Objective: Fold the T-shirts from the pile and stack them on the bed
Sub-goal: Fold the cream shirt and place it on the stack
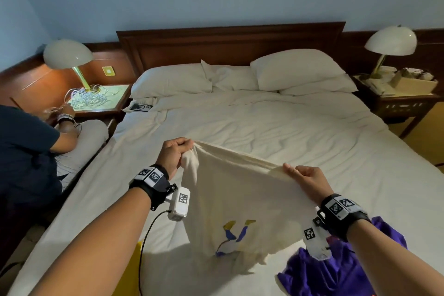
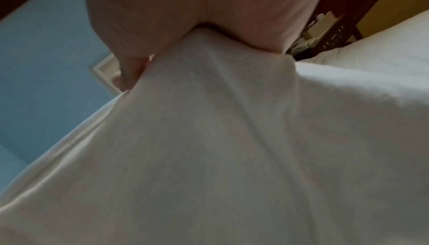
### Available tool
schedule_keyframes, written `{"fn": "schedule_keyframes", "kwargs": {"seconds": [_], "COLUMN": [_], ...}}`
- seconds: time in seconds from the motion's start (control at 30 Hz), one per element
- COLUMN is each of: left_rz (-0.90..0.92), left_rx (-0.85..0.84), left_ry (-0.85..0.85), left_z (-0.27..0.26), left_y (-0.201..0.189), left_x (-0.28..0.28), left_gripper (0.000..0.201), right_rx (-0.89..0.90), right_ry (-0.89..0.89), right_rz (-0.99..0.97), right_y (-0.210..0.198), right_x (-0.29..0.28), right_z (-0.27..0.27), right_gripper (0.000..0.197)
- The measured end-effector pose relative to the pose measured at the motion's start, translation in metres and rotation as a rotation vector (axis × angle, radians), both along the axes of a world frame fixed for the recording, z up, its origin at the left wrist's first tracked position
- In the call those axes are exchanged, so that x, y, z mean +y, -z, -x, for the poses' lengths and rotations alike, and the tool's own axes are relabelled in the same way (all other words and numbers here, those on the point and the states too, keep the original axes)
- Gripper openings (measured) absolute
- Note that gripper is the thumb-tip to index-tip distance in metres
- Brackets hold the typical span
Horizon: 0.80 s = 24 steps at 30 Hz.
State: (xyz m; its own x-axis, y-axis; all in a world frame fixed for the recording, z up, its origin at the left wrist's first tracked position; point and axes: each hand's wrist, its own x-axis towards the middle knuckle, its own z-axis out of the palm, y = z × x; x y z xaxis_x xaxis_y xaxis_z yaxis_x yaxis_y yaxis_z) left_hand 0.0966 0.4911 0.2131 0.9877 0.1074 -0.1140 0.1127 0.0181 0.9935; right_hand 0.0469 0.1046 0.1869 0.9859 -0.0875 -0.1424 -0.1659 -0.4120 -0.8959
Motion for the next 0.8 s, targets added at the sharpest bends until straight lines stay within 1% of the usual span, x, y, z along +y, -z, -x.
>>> {"fn": "schedule_keyframes", "kwargs": {"seconds": [0.03,0.07,0.17,0.2,0.23,0.3,0.37,0.47,0.53,0.6,0.67,0.73,0.8], "left_rz": [-0.070,-0.187,-0.681,-0.809,-0.903,-1.009,-1.020,-1.015,-1.009,-0.979,-0.931,-0.910,-0.930], "left_rx": [0.001,-0.019,-0.121,-0.126,-0.132,-0.160,-0.223,-0.340,-0.423,-0.513,-0.618,-0.719,-0.785], "left_ry": [0.024,0.067,0.214,0.229,0.224,0.158,0.068,-0.049,-0.098,-0.134,-0.171,-0.209,-0.209], "left_z": [-0.012,-0.025,-0.066,-0.080,-0.093,-0.120,-0.146,-0.176,-0.183,-0.183,-0.174,-0.156,-0.128], "left_y": [0.004,0.007,0.001,-0.005,-0.014,-0.036,-0.063,-0.109,-0.141,-0.168,-0.186,-0.196,-0.194], "left_x": [0.002,0.004,0.004,0.002,-0.001,-0.008,-0.012,-0.015,-0.015,-0.013,-0.008,-0.004,0.000], "left_gripper": [0.021,0.022,0.027,0.027,0.025,0.019,0.018,0.028,0.024,0.022,0.022,0.022,0.021], "right_rx": [-0.040,-0.073,-0.135,-0.122,-0.114,-0.135,-0.192,-0.310,-0.386,-0.464,-0.538,-0.595,-0.627], "right_ry": [0.006,0.010,0.020,0.031,0.034,0.048,0.071,0.122,0.149,0.176,0.192,0.187,0.193], "right_rz": [0.036,0.094,0.289,0.371,0.454,0.564,0.582,0.591,0.593,0.575,0.544,0.513,0.501], "right_y": [-0.004,-0.009,-0.022,-0.027,-0.035,-0.055,-0.083,-0.128,-0.157,-0.184,-0.203,-0.211,-0.209], "right_x": [-0.001,-0.001,-0.005,-0.005,-0.003,0.001,0.007,0.013,0.014,0.015,0.018,0.021,0.025], "right_z": [-0.015,-0.030,-0.079,-0.095,-0.110,-0.140,-0.165,-0.192,-0.200,-0.201,-0.193,-0.177,-0.155], "right_gripper": [0.074,0.071,0.063,0.055,0.048,0.039,0.034,0.024,0.024,0.026,0.030,0.034,0.035]}}
